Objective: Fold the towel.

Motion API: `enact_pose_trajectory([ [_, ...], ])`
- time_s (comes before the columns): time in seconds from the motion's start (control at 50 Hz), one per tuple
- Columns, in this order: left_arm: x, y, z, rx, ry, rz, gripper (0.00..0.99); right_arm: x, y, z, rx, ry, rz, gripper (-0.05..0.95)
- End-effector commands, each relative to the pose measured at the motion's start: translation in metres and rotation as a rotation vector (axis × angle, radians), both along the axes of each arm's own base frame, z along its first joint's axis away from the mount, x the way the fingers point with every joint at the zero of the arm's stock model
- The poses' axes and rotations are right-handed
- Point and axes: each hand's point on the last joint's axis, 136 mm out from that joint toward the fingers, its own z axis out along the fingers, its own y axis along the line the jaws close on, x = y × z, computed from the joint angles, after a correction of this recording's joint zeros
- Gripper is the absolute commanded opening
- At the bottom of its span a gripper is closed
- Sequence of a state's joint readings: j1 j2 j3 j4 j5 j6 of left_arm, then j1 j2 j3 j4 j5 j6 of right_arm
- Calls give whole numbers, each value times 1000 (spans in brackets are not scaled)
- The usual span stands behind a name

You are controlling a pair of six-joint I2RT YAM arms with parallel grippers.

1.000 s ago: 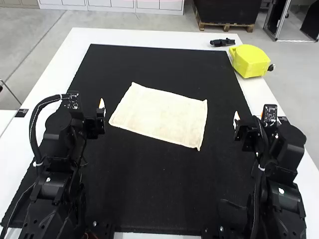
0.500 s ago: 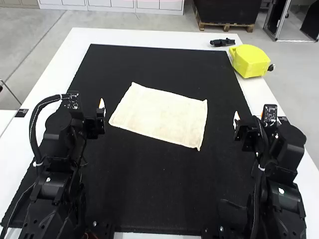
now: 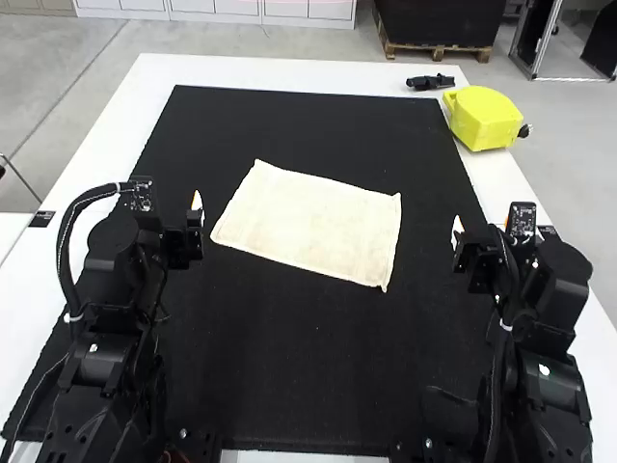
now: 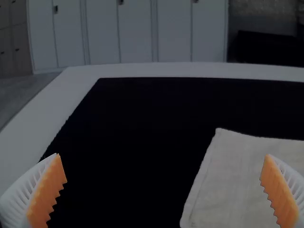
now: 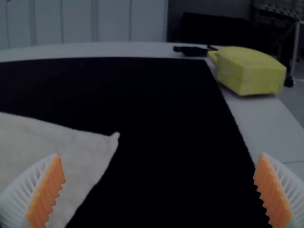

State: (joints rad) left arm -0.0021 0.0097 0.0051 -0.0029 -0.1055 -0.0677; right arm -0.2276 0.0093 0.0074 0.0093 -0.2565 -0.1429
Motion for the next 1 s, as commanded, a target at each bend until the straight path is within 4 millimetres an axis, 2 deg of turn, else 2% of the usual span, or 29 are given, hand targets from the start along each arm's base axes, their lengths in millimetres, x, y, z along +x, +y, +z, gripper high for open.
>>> enact_pose_trajectory([
  [0.0,-1,0,4,9,-19,2,962,-1,-4,-9,-3,25,-21,920],
  [0.2,-1,0,3,8,-17,2,962,-1,-4,-7,-1,21,-21,920],
  [0.32,-1,-1,5,9,-25,-1,962,-1,-4,-5,73,15,-26,920],
  [0.42,-1,-1,6,41,-26,-2,962,0,-3,0,-48,-9,-12,920],
  [0.54,-1,-1,8,43,-34,-3,962,0,-3,8,-58,-40,-12,920],
  [0.6,-2,1,22,30,-90,7,962,0,-6,15,-53,-66,-26,920],
  [0.68,-4,3,41,36,-169,18,962,-1,-8,37,-87,-157,-38,920],
  [0.74,-8,3,60,61,-244,25,962,-3,-7,59,-144,-247,-40,920],
  [0.82,-22,10,97,53,-404,66,962,-12,-2,93,-156,-387,-18,920],
  [0.9,-36,18,122,74,-513,123,962,-24,-3,123,-137,-508,-29,920],
  [0.94,-41,16,131,142,-543,139,962,-26,-4,129,-128,-522,-37,920],
  [0.98,-41,16,131,182,-541,150,962,-26,-6,129,-130,-522,-41,920],
])
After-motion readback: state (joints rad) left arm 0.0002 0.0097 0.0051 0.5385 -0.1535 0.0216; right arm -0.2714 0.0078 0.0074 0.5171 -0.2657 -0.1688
